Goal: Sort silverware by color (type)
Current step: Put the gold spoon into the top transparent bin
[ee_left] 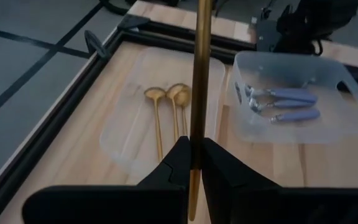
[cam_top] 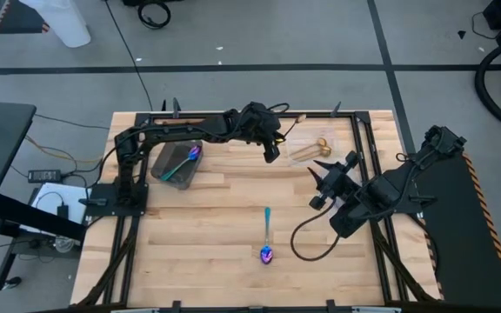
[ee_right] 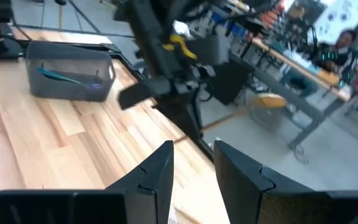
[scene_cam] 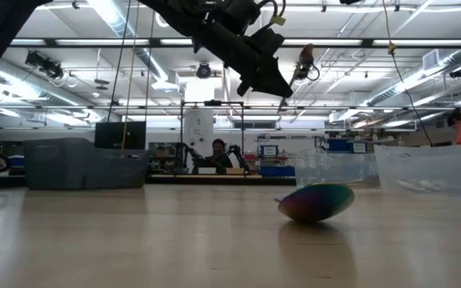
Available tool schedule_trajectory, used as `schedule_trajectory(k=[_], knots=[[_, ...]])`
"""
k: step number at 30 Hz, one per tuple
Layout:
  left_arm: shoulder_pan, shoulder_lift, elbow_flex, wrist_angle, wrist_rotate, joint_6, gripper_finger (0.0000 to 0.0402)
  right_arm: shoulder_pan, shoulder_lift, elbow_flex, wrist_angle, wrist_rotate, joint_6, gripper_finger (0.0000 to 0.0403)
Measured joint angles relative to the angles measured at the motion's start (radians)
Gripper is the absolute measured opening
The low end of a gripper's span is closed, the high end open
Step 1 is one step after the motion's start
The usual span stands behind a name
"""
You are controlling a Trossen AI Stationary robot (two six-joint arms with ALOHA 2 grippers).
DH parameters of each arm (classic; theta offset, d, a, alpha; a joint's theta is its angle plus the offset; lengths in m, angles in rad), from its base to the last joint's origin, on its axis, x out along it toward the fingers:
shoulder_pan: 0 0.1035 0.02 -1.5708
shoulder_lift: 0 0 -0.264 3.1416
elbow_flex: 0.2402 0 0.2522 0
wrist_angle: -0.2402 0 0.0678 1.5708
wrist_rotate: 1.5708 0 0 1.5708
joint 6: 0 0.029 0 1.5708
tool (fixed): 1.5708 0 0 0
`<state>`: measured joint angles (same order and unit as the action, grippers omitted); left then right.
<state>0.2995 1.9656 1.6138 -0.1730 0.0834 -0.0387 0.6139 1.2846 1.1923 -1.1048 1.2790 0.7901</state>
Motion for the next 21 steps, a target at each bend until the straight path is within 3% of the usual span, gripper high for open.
schedule_trajectory(k=[6, 12, 16, 21], knots=[[-0.029, -0.002, 0.000, -0.069, 0.002, 0.046, 0.0028, -0.019, -0.001, -0.005, -0.123, -0.028, 0.237, 0.0114], [-0.057, -0.002, 0.000, -0.148, 0.003, 0.062, 0.0028, -0.081, -0.001, -0.077, -0.089, -0.112, 0.269, 0.0098], [-0.067, -0.011, 0.000, -0.192, 0.002, 0.062, 0.0028, -0.126, 0.001, -0.111, 0.016, -0.186, 0.135, 0.0094], [-0.073, -0.025, -0.002, -0.236, 0.003, 0.062, 0.0028, -0.155, 0.005, -0.185, 0.285, -0.272, -0.283, 0.0094]])
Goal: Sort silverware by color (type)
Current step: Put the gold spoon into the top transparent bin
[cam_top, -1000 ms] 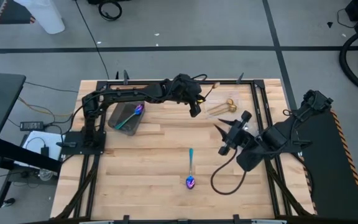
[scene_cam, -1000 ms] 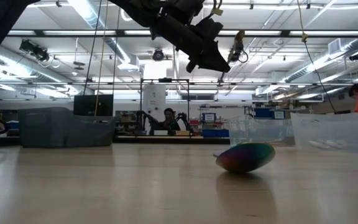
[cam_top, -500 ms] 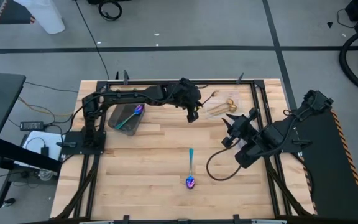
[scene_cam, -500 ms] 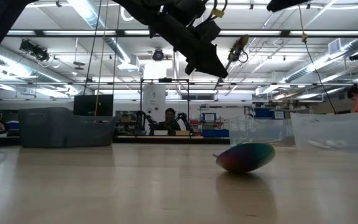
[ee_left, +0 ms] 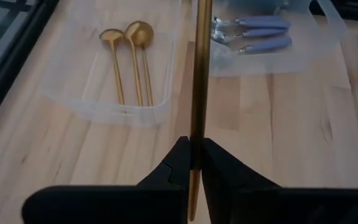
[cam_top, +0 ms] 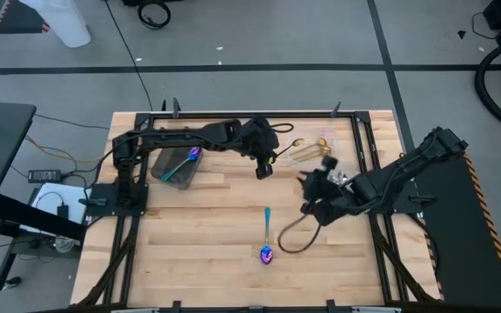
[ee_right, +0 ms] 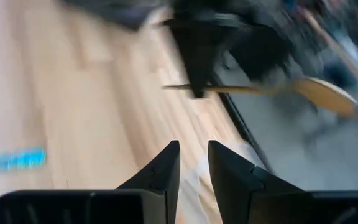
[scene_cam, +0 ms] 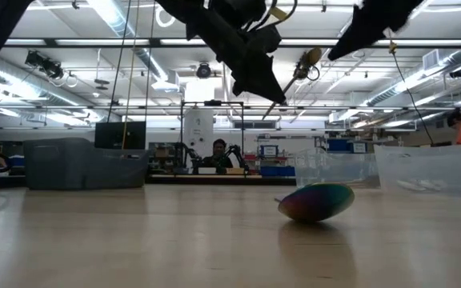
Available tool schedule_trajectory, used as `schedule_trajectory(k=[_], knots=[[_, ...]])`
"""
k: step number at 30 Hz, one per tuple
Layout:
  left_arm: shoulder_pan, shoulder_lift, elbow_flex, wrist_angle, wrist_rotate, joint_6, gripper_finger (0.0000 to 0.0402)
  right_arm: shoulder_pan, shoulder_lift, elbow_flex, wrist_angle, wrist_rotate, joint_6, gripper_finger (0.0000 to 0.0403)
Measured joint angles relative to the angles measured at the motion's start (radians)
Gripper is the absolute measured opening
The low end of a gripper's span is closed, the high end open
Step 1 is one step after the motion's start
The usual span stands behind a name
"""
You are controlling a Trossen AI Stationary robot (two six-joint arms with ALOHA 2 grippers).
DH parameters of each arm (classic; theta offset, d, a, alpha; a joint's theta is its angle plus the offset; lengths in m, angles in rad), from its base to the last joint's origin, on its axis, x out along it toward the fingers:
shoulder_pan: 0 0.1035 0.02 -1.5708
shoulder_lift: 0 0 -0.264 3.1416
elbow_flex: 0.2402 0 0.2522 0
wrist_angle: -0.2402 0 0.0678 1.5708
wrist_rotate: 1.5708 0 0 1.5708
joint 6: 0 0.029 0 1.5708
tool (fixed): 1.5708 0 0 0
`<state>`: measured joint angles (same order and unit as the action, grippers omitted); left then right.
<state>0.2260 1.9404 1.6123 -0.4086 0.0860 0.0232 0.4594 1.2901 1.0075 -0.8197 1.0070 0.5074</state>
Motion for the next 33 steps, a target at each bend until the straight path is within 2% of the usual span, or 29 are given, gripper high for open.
schedule_trajectory(k=[4, 6, 8, 11, 16, 21, 26, 33], knots=[[0.001, -0.007, 0.000, -0.008, 0.070, -0.005, 0.0028, -0.004, 0.001, -0.061, 0.175, -0.070, -0.479, 0.0093], [0.002, -0.007, 0.000, -0.012, 0.130, -0.012, 0.0028, 0.006, 0.001, -0.071, 0.191, -0.066, -0.681, 0.0093], [0.001, -0.007, 0.000, -0.011, 0.181, -0.013, 0.0028, 0.017, 0.001, -0.072, 0.199, -0.026, -0.804, 0.0093], [-0.001, -0.006, 0.000, -0.009, 0.229, -0.037, 0.0028, 0.030, 0.001, -0.072, 0.202, 0.084, -0.893, 0.0095], [0.000, -0.006, 0.000, 0.032, 0.292, -0.111, 0.0028, 0.029, 0.001, -0.072, 0.202, 0.113, -1.020, 0.0122], [0.000, -0.006, 0.000, 0.088, 0.298, -0.228, 0.0028, 0.017, 0.001, -0.071, 0.206, 0.225, -1.201, 0.0160], [-0.008, -0.006, 0.000, 0.140, 0.299, -0.282, 0.0028, -0.016, 0.001, -0.071, 0.213, 0.229, -1.303, 0.0175], [-0.011, -0.005, 0.000, 0.149, 0.299, -0.300, 0.0028, -0.045, 0.001, -0.071, 0.289, 0.223, -1.374, 0.0167]])
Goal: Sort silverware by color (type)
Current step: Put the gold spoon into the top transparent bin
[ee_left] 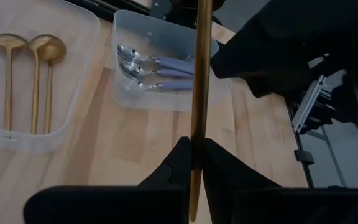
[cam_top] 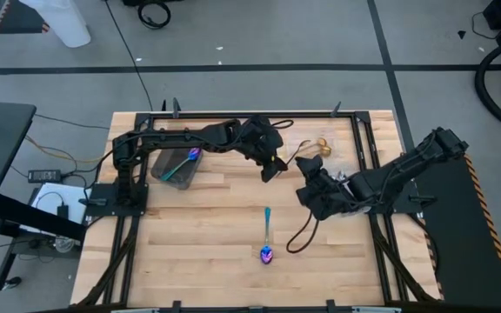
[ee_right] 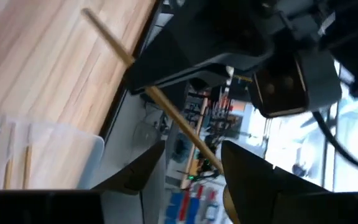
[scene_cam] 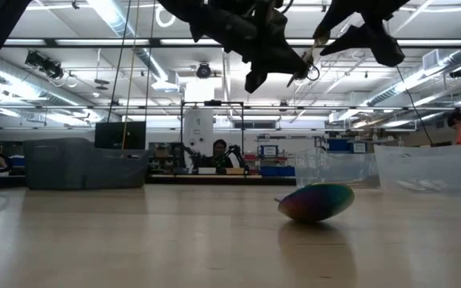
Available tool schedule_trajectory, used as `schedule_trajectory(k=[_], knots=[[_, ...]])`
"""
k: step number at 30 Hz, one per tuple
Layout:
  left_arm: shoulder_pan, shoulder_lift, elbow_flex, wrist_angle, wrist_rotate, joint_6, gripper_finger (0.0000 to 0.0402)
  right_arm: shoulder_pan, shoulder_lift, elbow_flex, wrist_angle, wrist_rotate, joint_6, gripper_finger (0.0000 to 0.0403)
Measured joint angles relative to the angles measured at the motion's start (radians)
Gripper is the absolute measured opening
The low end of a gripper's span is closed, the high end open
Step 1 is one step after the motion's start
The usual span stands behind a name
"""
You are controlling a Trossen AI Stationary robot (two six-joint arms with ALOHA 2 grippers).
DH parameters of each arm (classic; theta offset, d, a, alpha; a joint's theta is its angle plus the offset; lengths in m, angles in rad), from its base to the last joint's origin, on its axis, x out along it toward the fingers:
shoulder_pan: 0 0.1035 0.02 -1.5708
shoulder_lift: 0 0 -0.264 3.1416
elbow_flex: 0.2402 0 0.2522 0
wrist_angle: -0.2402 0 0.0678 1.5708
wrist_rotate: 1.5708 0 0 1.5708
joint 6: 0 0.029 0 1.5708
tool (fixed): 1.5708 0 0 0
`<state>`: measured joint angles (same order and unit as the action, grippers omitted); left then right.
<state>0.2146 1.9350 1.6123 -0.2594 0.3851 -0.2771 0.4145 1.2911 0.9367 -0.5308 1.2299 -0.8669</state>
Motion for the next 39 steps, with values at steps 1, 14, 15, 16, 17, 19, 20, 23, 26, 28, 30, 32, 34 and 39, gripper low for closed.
schedule_trajectory(k=[1, 14, 15, 16, 17, 19, 20, 23, 26, 28, 30, 32, 34, 39], knots=[[0.000, 0.000, 0.000, 0.000, -0.001, 0.000, 0.0028, -0.003, 0.000, 0.000, 0.015, 0.000, 0.018, 0.0165], [0.053, 0.023, 0.001, 0.037, -0.143, 0.061, 0.0028, -0.005, 0.000, 0.000, 0.014, 0.031, 0.472, 0.0162], [0.056, 0.028, 0.003, 0.056, -0.143, 0.060, 0.0028, -0.005, 0.000, 0.000, 0.013, 0.029, 0.533, 0.0162], [0.060, 0.031, 0.002, 0.052, -0.143, 0.057, 0.0028, -0.005, 0.000, 0.000, 0.010, 0.029, 0.595, 0.0162], [0.064, 0.032, 0.000, 0.051, -0.143, 0.057, 0.0028, -0.003, 0.000, 0.000, -0.002, 0.028, 0.655, 0.0162], [0.066, 0.051, 0.003, 0.105, -0.143, 0.056, 0.0028, 0.006, -0.001, 0.000, -0.042, 0.020, 0.767, 0.0162], [0.066, 0.056, 0.003, 0.111, -0.142, 0.056, 0.0028, 0.015, -0.003, 0.000, -0.068, 0.018, 0.817, 0.0162], [0.070, 0.074, 0.001, 0.142, -0.141, 0.061, 0.0028, 0.049, -0.015, 0.000, -0.140, 0.017, 0.965, 0.0161], [0.075, 0.088, 0.001, 0.160, -0.141, 0.064, 0.0028, 0.078, -0.043, 0.000, -0.179, 0.019, 1.081, 0.0161], [0.081, 0.102, 0.002, 0.197, -0.145, 0.064, 0.0028, 0.097, -0.068, 0.000, -0.192, 0.031, 1.118, 0.0161], [0.087, 0.110, 0.000, 0.212, -0.146, 0.064, 0.0028, 0.111, -0.099, 0.000, -0.188, 0.039, 1.129, 0.0161], [0.090, 0.123, 0.002, 0.261, -0.155, 0.063, 0.0028, 0.121, -0.130, 0.000, -0.177, 0.043, 1.128, 0.0161], [0.093, 0.136, 0.015, 0.251, -0.157, 0.063, 0.0028, 0.123, -0.160, 0.000, -0.160, 0.043, 1.128, 0.0161], [0.090, 0.195, 0.100, 0.255, -0.161, 0.067, 0.0028, 0.127, -0.220, 0.001, -0.112, 0.025, 1.121, 0.0161]])
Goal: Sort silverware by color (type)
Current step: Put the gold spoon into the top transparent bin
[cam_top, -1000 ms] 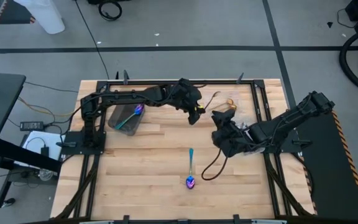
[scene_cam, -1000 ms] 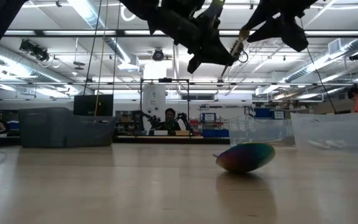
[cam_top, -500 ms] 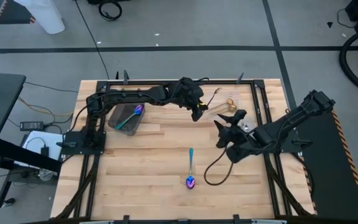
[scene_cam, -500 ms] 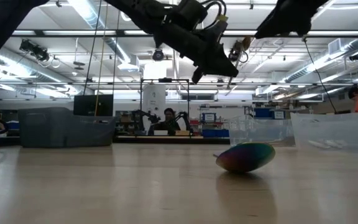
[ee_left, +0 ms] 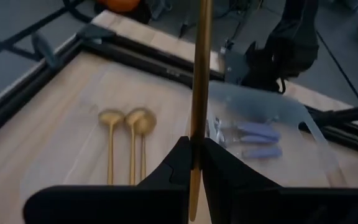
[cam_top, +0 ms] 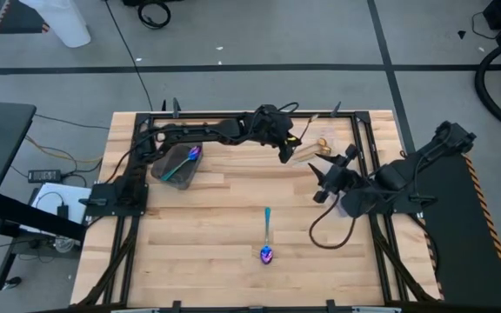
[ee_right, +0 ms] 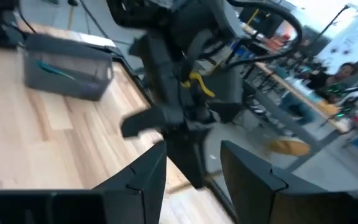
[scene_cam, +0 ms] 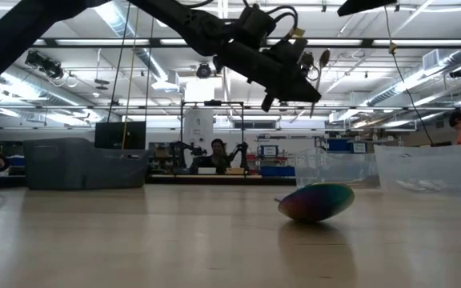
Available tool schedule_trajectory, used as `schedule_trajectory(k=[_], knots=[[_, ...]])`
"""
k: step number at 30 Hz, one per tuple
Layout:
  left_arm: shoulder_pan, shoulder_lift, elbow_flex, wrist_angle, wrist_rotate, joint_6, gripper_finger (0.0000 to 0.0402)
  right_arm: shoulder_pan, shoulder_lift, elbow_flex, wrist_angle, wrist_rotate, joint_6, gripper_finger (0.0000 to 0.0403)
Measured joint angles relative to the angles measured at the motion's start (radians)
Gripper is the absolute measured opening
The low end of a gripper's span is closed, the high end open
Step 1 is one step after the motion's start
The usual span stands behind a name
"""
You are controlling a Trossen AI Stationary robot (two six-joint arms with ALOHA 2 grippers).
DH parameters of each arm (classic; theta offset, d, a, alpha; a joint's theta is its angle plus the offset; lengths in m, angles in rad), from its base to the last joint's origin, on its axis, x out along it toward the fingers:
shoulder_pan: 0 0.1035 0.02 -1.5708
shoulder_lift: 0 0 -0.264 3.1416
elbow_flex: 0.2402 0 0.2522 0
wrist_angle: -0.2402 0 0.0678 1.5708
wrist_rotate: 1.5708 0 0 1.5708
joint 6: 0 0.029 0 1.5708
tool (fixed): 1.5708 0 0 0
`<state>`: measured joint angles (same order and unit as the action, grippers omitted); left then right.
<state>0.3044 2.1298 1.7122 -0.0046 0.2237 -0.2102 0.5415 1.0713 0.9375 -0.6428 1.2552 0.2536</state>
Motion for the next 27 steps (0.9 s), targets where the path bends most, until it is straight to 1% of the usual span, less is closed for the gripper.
schedule_trajectory(k=[6, 12, 13, 15, 24, 27], knots=[[-0.001, 0.092, 0.142, -0.057, -0.007, 0.043, 0.0028, 0.000, -0.038, 0.000, 0.035, -0.073, -0.001, 0.0161], [0.012, 0.164, 0.231, -0.084, -0.024, 0.062, 0.0028, 0.000, -0.047, 0.000, 0.048, -0.077, 0.008, 0.0161], [0.014, 0.165, 0.232, -0.103, -0.027, 0.066, 0.0028, 0.000, -0.047, 0.000, 0.048, -0.077, 0.007, 0.0161], [0.014, 0.180, 0.235, -0.072, -0.047, 0.067, 0.0028, 0.000, -0.047, 0.000, 0.048, -0.077, 0.007, 0.0161], [0.021, 0.243, 0.234, -0.057, -0.084, 0.068, 0.0028, 0.000, -0.046, 0.000, 0.052, -0.078, 0.006, 0.0161], [0.013, 0.259, 0.235, -0.039, -0.128, 0.094, 0.0028, 0.000, -0.046, 0.000, 0.052, -0.078, 0.006, 0.0161]])
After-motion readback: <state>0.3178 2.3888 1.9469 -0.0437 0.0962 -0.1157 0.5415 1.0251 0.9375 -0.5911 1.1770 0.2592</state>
